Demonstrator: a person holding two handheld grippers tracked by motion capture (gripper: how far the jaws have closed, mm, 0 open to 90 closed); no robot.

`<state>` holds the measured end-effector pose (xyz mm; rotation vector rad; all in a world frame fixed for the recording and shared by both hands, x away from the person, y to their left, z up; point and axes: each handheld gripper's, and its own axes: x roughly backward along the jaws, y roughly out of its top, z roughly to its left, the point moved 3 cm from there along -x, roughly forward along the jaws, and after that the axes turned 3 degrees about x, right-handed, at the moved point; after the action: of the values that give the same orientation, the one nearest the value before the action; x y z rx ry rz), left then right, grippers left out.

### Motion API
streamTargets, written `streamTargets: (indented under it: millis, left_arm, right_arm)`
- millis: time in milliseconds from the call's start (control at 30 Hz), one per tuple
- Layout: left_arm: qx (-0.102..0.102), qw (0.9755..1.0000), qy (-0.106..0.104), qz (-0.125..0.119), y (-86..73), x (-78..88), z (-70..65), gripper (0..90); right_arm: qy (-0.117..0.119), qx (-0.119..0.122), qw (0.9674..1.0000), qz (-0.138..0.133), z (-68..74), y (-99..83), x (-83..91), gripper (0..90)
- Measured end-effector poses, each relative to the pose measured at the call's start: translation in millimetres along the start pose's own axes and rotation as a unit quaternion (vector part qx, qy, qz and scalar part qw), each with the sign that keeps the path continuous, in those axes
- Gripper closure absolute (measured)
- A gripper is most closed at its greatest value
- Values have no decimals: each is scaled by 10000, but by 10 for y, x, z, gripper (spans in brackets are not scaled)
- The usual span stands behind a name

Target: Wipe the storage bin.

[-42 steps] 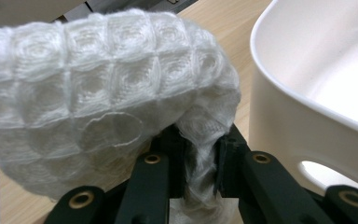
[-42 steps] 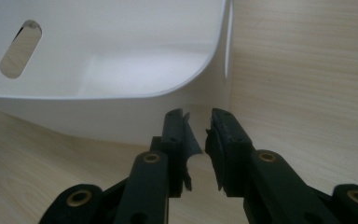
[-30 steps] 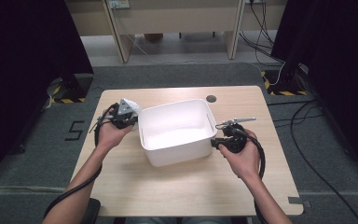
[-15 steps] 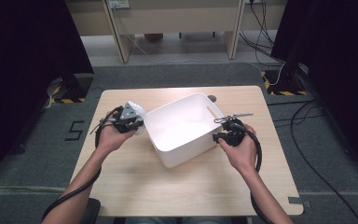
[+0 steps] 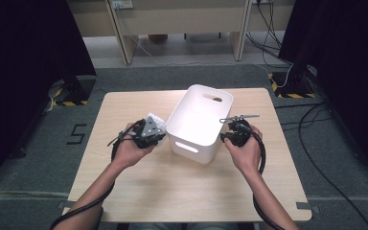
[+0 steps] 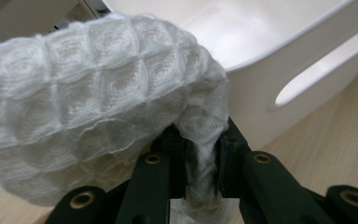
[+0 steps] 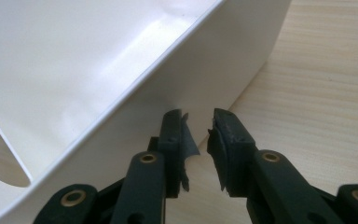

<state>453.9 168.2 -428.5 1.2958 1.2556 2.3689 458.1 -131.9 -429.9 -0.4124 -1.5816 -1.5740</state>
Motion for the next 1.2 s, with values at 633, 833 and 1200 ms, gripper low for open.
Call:
streamTargets:
  millis: [633, 833, 1200]
  left_arm:
    - [280, 9996, -86, -13, -38, -54, -82, 767]
    - [155, 9998, -117, 31, -14, -47, -126, 767]
    - [202, 9997, -118, 43, -85, 40, -169, 767]
  right_arm:
    - [156, -507, 9968, -596, 19, 235, 218, 619]
    - [80, -306, 9986, -417, 100, 186, 118, 650]
    - [-2, 108, 9994, -342, 138, 299, 13, 691]
